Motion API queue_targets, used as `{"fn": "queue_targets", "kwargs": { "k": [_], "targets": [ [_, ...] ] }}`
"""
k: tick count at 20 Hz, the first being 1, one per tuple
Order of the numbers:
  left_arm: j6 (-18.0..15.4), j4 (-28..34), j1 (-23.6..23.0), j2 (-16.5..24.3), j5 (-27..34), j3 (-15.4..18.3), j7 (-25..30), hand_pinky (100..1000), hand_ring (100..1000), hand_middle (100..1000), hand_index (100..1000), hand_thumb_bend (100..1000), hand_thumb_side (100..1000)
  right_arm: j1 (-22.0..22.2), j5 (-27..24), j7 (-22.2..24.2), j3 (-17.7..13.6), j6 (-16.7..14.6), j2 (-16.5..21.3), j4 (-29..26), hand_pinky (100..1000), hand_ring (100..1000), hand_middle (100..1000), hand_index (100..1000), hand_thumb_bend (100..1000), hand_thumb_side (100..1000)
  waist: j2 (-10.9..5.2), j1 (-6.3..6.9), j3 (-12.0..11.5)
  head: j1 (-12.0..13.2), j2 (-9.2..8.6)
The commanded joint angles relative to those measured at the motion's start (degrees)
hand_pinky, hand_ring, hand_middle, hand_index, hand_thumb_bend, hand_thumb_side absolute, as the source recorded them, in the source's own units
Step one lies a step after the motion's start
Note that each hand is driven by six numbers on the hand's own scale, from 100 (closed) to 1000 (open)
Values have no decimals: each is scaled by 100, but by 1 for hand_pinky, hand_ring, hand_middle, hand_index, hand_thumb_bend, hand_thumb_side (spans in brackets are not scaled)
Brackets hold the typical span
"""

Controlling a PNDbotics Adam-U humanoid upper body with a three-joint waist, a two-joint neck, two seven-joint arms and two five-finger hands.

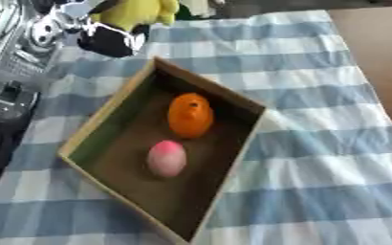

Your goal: Pick up objects on the table and place them in the box.

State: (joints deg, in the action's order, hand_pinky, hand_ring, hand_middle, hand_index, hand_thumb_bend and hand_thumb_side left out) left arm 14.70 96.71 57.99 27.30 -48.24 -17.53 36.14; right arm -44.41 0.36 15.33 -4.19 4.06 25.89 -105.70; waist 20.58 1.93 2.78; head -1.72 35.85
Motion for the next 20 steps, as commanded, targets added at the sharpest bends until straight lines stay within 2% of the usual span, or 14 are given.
{"fn": "queue_targets", "kwargs": {
  "k": [1, 7, 13, 20],
  "targets": [
    [34, 612, -78, 334, 306, -117, 90, 475, 677, 591, 585, 100, 263, -118, -56, -41, -11, -2, 54, -127, 910, 801, 665, 838, 100, 790, -180, -27, -8, -34, 68],
    [-44, 1228, -462, 723, 435, -471, 433, 476, 647, 616, 615, 100, 250, -132, -94, -71, 14, 16, 30, -157, 909, 802, 665, 838, 100, 789, -221, -20, -12, -42, 93],
    [-230, 1232, -724, 1036, 278, -825, 879, 492, 660, 636, 631, 100, 245, -120, -103, -102, 16, 36, 26, -181, 909, 802, 664, 837, 100, 788, -242, -9, -5, -37, 95],
    [-297, 1151, -883, 1114, 253, -1043, 1044, 494, 663, 639, 649, 100, 244, -125, -123, -119, 20, 47, 20, -211, 909, 802, 665, 837, 100, 787, -235, -5, 11, -14, 111]
  ]
}}
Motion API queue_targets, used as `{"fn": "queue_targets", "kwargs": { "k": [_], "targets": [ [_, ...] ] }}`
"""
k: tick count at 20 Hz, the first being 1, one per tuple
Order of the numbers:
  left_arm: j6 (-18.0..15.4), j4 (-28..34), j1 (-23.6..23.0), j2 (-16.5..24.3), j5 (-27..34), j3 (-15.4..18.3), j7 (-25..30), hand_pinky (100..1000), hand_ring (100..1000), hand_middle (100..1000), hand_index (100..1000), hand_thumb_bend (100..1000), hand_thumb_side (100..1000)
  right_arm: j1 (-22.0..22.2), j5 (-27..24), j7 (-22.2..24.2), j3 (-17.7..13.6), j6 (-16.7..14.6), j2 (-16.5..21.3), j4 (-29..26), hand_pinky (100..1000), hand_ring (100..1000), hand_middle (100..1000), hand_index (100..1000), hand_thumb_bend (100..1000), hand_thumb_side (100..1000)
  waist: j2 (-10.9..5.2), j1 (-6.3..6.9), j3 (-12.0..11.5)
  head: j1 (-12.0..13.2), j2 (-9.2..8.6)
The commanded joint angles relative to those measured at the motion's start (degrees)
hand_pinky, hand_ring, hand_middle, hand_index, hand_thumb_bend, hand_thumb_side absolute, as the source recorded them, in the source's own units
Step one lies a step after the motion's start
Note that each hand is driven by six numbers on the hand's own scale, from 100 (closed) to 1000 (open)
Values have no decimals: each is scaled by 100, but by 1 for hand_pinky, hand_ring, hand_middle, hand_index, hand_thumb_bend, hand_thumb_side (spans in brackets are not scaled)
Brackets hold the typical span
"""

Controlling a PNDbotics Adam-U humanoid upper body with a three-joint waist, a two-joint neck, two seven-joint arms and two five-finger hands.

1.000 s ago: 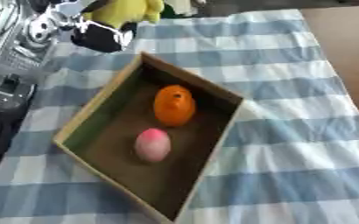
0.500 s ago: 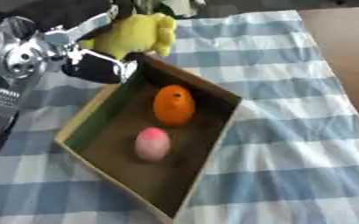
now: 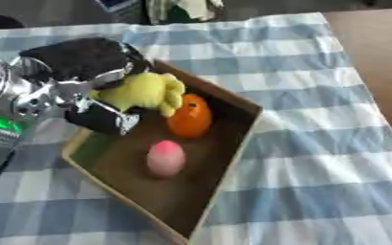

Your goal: Pick up objects on the table and place them in the box.

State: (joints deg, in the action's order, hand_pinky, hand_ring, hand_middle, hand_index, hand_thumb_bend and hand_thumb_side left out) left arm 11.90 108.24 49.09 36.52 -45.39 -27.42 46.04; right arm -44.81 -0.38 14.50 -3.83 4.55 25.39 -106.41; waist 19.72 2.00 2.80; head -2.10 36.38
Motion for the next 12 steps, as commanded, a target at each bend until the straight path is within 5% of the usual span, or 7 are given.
{"fn": "queue_targets", "kwargs": {
  "k": [1, 4, 5, 12],
  "targets": [
    [-20, -21, -29, 197, -42, -95, 60, 495, 665, 642, 661, 100, 245, -88, -53, -41, -17, -1, 71, -147, 909, 803, 665, 837, 100, 787, -144, -11, 12, 33, 64],
    [-17, -42, -100, 209, -102, -178, 72, 508, 689, 663, 721, 100, 255, -89, -55, -51, -21, 5, 79, -159, 910, 803, 665, 837, 100, 787, -131, -10, 12, 53, 70],
    [-10, -40, -115, 206, -129, -194, 72, 519, 718, 686, 782, 100, 395, -86, -53, -51, -23, 8, 80, -161, 910, 803, 665, 837, 100, 786, -128, -9, 10, 57, 69],
    [-89, -19, -151, 126, -253, -290, -40, 592, 823, 807, 974, 100, 738, -66, -33, -46, -45, 21, 77, -162, 910, 803, 664, 837, 100, 786, -112, -18, 19, 63, 49]
  ]
}}
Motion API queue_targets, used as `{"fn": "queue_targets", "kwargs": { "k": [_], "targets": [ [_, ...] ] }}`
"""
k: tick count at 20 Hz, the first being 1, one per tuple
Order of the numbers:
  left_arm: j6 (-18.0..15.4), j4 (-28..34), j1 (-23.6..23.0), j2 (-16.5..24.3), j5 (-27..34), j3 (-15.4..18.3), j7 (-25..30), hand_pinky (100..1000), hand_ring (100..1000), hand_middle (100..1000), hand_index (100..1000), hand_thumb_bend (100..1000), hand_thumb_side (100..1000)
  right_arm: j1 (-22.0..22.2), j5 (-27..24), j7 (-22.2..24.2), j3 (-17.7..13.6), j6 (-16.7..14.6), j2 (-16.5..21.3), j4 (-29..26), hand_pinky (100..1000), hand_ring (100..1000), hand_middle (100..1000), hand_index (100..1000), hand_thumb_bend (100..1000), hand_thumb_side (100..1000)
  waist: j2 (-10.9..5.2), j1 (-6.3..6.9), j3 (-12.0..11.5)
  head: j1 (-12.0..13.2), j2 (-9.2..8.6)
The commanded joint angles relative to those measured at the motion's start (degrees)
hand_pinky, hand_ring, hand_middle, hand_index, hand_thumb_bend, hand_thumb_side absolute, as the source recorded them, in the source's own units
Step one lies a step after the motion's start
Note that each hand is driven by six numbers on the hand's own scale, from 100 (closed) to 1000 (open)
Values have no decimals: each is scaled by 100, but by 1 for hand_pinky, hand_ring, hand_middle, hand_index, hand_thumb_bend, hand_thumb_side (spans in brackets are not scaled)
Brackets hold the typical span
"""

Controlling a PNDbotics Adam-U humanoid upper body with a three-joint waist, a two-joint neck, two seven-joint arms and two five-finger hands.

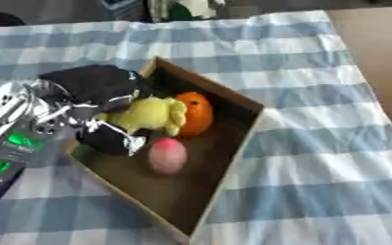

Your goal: Pick up objects on the table and place them in the box.

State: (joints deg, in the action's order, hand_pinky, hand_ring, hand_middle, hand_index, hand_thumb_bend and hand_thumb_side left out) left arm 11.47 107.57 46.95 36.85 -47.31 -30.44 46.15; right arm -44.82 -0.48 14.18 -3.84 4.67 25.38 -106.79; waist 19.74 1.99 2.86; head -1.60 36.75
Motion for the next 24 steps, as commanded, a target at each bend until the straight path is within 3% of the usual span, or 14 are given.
{"fn": "queue_targets", "kwargs": {
  "k": [1, 4, 5, 7, 9, 10, 12, 17, 20, 24],
  "targets": [
    [-81, 43, 67, 75, -75, -4, -58, 613, 842, 826, 994, 100, 806, -61, -21, -12, -46, 10, 77, -123, 910, 803, 664, 837, 100, 785, -113, -20, 15, 15, 7],
    [-207, 32, 80, 40, -135, -36, -45, 700, 916, 900, 1000, 109, 949, -54, -17, -7, -51, 6, 78, -119, 910, 803, 665, 836, 100, 786, -117, -24, 16, 19, -2],
    [-248, 32, 81, 29, -175, -36, -46, 718, 930, 911, 1000, 194, 990, -53, -17, -8, -52, 5, 78, -119, 910, 802, 664, 836, 100, 786, -119, -26, 15, 19, -5],
    [-310, 19, 72, 11, -252, -23, -52, 753, 957, 930, 1000, 307, 1000, -53, -21, -13, -53, 6, 74, -117, 910, 802, 664, 836, 100, 786, -126, -29, 11, 18, -6],
    [-368, -9, 58, 0, -346, -9, -60, 756, 960, 932, 1000, 331, 1000, -52, -24, -19, -53, 8, 71, -117, 910, 802, 664, 836, 100, 786, -132, -31, 9, 15, -4],
    [-395, -31, 50, -4, -387, -4, -58, 771, 974, 947, 1000, 403, 1000, -51, -26, -23, -54, 9, 69, -118, 910, 802, 665, 836, 100, 785, -137, -31, 7, 12, -4],
    [-460, -87, 31, -19, -435, -14, -21, 790, 990, 976, 1000, 443, 981, -48, -31, -31, -54, 16, 62, -121, 910, 802, 664, 836, 100, 784, -144, -30, 7, 10, -8],
    [-597, -174, 21, -92, -237, -38, 193, 809, 1000, 1000, 1000, 446, 825, -31, -33, -39, -61, 35, 53, -127, 911, 802, 664, 836, 100, 783, -150, -25, 11, 1, -19],
    [-593, -170, 25, -120, -145, -12, 227, 805, 1000, 999, 1000, 479, 930, -21, -31, -34, -66, 44, 52, -132, 911, 802, 664, 837, 100, 782, -147, -24, 13, -6, -24],
    [-510, -93, 27, -147, -130, 46, 92, 792, 989, 984, 1000, 415, 941, -10, -23, -24, -73, 47, 55, -134, 911, 802, 664, 837, 100, 782, -148, -24, 7, -17, -24]
  ]
}}
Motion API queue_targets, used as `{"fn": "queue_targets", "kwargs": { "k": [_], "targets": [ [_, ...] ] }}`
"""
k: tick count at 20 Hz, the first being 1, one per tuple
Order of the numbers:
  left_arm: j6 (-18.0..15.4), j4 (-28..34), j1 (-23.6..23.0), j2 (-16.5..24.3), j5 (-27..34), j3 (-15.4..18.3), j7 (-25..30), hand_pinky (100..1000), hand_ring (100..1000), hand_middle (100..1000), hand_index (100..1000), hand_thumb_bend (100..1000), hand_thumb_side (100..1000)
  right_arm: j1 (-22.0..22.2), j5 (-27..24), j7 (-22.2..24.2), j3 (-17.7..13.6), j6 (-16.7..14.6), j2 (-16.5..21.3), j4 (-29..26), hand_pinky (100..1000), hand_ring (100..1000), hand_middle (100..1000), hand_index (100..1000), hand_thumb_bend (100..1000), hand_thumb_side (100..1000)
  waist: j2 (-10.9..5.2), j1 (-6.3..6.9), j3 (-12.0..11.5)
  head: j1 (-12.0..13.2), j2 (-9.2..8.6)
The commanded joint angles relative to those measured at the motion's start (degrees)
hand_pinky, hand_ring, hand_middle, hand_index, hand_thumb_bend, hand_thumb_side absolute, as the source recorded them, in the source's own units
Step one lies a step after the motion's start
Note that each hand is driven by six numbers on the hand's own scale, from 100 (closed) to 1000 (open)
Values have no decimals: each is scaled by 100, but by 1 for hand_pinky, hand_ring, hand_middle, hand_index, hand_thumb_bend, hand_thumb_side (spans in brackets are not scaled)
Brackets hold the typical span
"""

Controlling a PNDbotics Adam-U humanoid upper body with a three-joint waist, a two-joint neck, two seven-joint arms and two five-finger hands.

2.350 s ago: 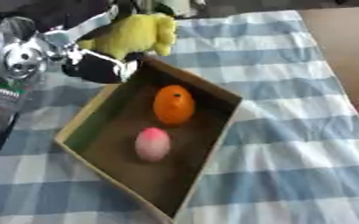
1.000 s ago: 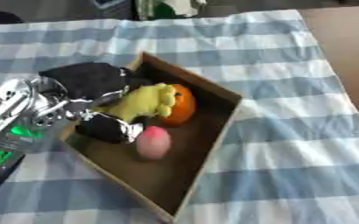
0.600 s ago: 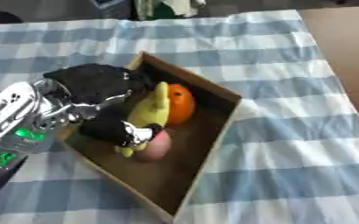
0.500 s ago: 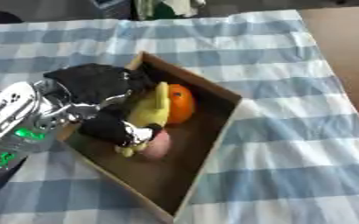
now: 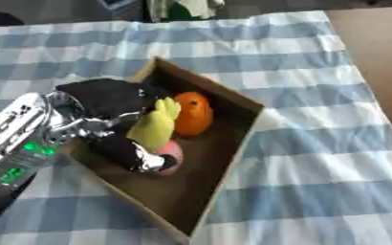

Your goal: Pick up objects on the table and place them in the box.

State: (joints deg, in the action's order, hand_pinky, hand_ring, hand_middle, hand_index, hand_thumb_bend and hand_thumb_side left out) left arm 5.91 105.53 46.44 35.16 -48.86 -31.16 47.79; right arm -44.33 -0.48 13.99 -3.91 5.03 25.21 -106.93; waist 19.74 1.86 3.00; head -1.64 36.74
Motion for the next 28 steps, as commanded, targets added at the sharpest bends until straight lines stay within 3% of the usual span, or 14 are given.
{"fn": "queue_targets", "kwargs": {
  "k": [1, 9, 15, 17, 18, 22, 25, 28],
  "targets": [
    [65, 153, 74, 14, 14, 141, -119, 787, 985, 978, 1000, 372, 953, -56, -21, -2, -68, 12, 70, -120, 911, 801, 664, 837, 100, 783, -150, -12, -10, -16, -23],
    [356, 849, 41, -170, 218, 708, -690, 763, 962, 947, 1000, 284, 961, -28, -22, -13, -80, 16, 57, -122, 911, 801, 664, 836, 100, 783, -194, -37, -50, -49, -23],
    [220, 905, 110, -374, 435, 1181, -1300, 754, 951, 933, 1000, 234, 921, -8, -37, -42, -96, 42, 45, -142, 911, 801, 664, 836, 100, 782, -219, -40, -85, -89, -12],
    [125, 906, 108, -468, 505, 1370, -1572, 746, 941, 923, 1000, 175, 912, -14, -47, -55, -96, 46, 45, -160, 911, 802, 665, 836, 100, 783, -222, -41, -91, -101, 11],
    [81, 906, 94, -523, 561, 1480, -1735, 730, 926, 907, 1000, 103, 913, -19, -51, -62, -95, 44, 49, -169, 911, 802, 667, 837, 100, 785, -223, -44, -93, -107, 26],
    [56, 906, -160, -778, 1109, 2090, -3028, 651, 844, 825, 971, 100, 821, -21, -57, -127, -105, 4, 74, -205, 909, 803, 670, 841, 100, 779, -222, -38, -125, -95, 95],
    [245, 906, -645, -921, 1994, 2392, -4352, 608, 804, 789, 949, 100, 842, 32, -99, -166, -108, -5, 70, -248, 911, 803, 666, 840, 100, 753, -216, -26, -152, -86, 103],
    [282, 906, -1167, -1034, 2767, 2571, -5350, 580, 777, 762, 931, 100, 833, 125, -175, -142, -128, -13, 54, -304, 910, 803, 666, 841, 100, 749, -216, -27, -187, -76, 98]
  ]
}}
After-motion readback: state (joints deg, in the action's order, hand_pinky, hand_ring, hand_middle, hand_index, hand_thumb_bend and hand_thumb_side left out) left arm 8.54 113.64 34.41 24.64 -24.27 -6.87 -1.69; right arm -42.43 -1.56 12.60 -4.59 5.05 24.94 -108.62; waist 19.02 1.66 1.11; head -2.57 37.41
